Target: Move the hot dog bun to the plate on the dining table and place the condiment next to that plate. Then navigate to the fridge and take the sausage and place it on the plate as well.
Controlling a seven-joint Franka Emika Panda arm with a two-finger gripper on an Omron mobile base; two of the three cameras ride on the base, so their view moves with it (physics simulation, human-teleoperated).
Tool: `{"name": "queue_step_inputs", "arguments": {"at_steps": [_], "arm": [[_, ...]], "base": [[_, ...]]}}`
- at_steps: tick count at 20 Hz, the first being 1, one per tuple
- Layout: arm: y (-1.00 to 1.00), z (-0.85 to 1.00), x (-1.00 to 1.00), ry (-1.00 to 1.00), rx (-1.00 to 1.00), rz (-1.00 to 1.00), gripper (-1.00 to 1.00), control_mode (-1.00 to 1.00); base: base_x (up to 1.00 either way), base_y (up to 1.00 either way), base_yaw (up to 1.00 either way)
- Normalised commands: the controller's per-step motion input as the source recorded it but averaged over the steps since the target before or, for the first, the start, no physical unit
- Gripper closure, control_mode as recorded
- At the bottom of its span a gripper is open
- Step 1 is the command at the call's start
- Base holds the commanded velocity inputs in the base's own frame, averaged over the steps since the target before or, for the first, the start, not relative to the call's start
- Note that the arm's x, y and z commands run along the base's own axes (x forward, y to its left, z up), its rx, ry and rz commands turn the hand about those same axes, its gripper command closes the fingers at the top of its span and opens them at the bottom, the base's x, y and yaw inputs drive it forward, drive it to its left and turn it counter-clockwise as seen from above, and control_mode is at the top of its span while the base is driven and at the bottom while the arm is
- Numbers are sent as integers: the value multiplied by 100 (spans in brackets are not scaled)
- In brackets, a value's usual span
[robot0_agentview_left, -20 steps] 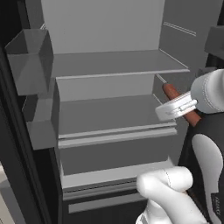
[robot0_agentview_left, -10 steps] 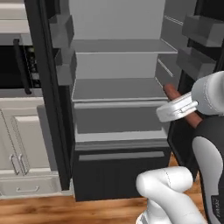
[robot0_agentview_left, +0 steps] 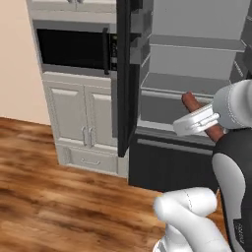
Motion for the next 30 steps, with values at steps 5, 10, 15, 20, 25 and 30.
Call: {"name": "queue_step_inputs", "arguments": {"at_steps": [5, 10, 15, 20, 25, 30], "arm": [[0, 0, 0, 0, 0, 0, 100, 100], [0, 0, 0, 0, 0, 0, 100, 100], [0, 0, 0, 0, 0, 0, 100, 100], [0, 0, 0, 0, 0, 0, 100, 100], [0, 0, 0, 0, 0, 0, 100, 100], [0, 0, 0, 0, 0, 0, 100, 100]], "base": [[-76, 35, 61], [-66, 39, 63], [-69, 39, 62], [-80, 25, 57], [-64, 37, 59], [-53, 42, 50]]}}
